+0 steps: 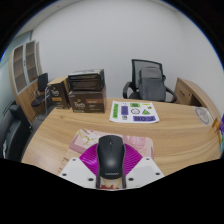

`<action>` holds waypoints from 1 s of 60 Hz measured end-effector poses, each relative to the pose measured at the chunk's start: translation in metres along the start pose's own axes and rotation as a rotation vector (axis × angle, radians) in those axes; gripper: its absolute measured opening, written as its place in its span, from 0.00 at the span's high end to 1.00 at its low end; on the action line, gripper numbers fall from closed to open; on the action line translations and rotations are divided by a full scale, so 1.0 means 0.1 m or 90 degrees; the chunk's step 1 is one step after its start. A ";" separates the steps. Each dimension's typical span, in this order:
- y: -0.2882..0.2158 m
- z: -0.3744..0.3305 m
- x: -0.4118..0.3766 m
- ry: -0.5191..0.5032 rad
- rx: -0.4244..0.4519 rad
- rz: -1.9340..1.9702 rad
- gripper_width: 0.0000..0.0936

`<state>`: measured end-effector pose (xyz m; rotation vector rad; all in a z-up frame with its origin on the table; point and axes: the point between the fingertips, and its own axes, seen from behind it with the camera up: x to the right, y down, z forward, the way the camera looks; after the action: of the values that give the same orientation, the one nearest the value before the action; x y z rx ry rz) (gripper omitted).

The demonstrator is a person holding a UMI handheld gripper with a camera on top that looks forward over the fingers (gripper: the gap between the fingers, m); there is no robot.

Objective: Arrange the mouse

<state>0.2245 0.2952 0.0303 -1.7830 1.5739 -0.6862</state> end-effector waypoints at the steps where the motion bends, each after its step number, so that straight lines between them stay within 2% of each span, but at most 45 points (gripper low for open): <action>1: 0.05 0.02 0.00 0.006 -0.004 -0.002 0.69; 9: 0.36 0.15 0.03 0.031 -0.031 0.012 0.69; 18: 0.44 0.18 0.03 0.039 -0.024 0.003 0.52; 21: 0.43 0.18 0.05 0.046 -0.023 -0.010 0.40; 23: 0.42 0.16 0.10 0.060 -0.024 -0.017 0.19; 25: 0.41 0.10 0.14 0.073 -0.023 -0.022 0.07; 27: 0.38 0.03 0.17 0.076 -0.023 -0.022 0.11; 31: 0.29 -0.24 0.17 0.065 -0.018 -0.016 0.07; 42: 0.14 -1.53 0.22 0.049 -0.010 0.012 0.07; 52: 0.32 -2.70 0.32 0.045 -0.006 0.018 0.07; 60: 0.57 -3.36 0.51 0.073 0.000 0.017 0.07</action>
<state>-0.0574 0.1968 0.2028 -1.7456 1.6700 -0.7880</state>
